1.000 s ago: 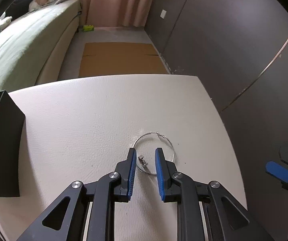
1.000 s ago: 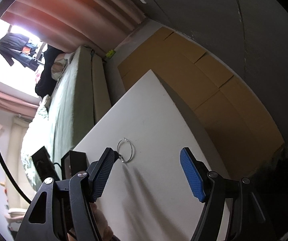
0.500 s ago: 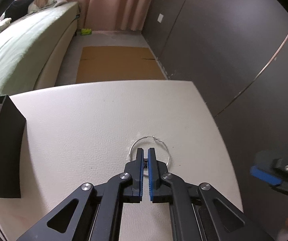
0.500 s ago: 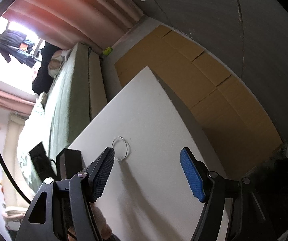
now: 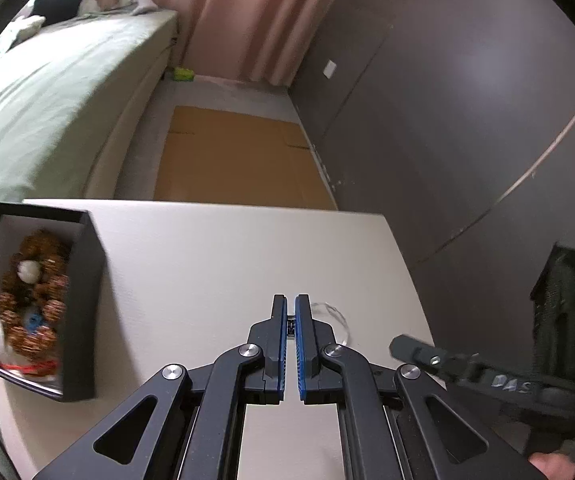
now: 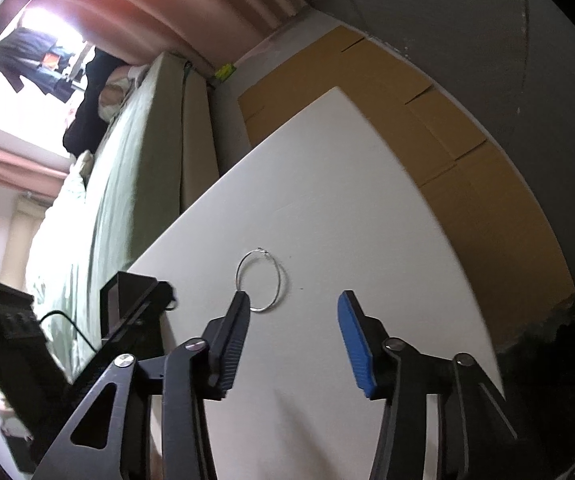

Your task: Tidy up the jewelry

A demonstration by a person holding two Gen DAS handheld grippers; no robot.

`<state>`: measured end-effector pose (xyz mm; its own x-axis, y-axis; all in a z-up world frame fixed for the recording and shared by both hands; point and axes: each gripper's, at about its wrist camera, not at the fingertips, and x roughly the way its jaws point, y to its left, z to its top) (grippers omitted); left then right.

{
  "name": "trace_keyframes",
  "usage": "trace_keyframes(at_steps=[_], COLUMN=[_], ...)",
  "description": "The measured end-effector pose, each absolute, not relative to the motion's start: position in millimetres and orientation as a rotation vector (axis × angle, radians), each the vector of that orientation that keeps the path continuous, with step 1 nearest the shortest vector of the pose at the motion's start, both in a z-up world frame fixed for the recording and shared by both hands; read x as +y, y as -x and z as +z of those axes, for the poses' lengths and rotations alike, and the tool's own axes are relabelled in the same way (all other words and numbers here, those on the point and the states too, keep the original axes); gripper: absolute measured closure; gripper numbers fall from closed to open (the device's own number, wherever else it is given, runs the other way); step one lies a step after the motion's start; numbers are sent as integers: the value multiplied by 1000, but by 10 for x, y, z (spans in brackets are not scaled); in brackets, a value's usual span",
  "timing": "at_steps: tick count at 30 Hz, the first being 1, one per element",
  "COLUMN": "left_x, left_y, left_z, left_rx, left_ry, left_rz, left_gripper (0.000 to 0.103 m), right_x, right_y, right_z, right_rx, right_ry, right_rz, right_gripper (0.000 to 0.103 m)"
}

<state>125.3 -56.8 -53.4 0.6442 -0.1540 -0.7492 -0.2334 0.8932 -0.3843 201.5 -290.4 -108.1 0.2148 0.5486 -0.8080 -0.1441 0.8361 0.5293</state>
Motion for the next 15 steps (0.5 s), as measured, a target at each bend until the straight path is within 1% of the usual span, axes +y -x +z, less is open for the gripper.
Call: trace_keyframes(at_steps=[6, 15], left_x=[-313, 16], left_y=[-1178, -1023], left_z=[-453, -352], left_rx=[847, 818], left_ry=[525, 561], left_rz=[70, 76], left_gripper=[100, 100], right_x=[-2724, -2510], right_y=[-2067, -2160], right_z=[-1165, -1229], right_rx=[1276, 1236], right_ry=[-316, -187], right_rz=[495, 451], right_gripper=[68, 73])
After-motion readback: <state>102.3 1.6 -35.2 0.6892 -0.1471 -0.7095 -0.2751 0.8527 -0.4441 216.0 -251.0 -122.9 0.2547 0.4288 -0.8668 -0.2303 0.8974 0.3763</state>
